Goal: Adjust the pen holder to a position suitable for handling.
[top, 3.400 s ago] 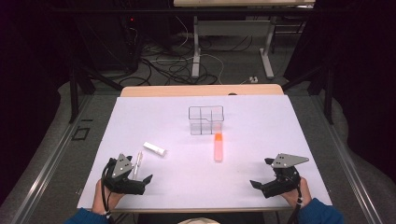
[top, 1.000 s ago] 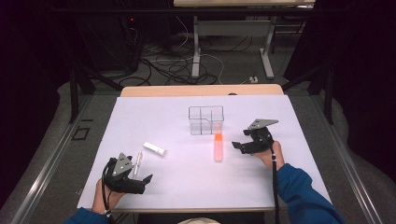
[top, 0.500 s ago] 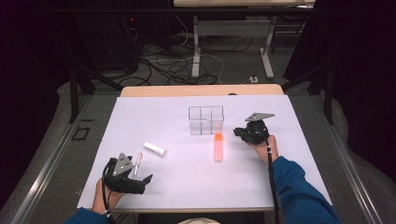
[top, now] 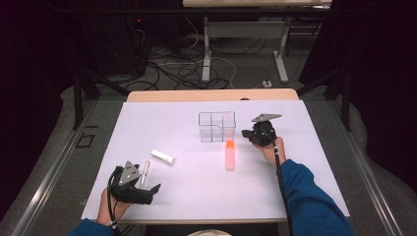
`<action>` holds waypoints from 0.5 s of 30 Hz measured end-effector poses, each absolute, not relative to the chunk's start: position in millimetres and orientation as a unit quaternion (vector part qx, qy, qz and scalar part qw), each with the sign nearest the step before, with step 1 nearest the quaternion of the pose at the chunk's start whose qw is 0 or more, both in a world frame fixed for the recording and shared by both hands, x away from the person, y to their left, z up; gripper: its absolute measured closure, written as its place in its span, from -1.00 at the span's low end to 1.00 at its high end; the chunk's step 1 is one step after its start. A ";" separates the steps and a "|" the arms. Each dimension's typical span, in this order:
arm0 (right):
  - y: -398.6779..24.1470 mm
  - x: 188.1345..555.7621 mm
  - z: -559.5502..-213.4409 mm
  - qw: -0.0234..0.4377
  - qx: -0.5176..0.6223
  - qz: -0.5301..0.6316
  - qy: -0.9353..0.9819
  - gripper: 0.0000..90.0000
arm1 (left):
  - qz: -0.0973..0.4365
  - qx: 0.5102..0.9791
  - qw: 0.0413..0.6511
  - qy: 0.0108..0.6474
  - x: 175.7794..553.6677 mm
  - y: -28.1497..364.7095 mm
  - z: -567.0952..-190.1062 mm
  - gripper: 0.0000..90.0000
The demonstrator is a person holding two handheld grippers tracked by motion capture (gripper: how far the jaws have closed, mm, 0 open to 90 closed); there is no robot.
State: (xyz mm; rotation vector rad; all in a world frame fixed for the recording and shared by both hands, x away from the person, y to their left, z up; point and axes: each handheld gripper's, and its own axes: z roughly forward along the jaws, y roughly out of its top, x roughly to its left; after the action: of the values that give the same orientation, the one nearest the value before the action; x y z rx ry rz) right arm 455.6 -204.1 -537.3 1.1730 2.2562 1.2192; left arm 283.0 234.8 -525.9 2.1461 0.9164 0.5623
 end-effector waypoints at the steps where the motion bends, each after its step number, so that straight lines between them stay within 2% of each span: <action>1: -202.2 457.1 -537.6 0.161 0.411 0.426 0.790 1.00 | 0.218 0.833 0.362 0.356 282.9 234.8 -525.7 -1.00; 15: -185.4 467.1 -542.4 0.152 0.415 0.423 0.791 1.00 | 0.218 0.833 0.363 0.355 282.9 235.2 -525.5 -1.00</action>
State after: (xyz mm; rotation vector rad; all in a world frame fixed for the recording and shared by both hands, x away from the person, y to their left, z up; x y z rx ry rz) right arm 467.1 -185.4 -542.4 1.1919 2.2699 1.2144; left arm 282.9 235.2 -525.5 2.1457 0.9153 0.5623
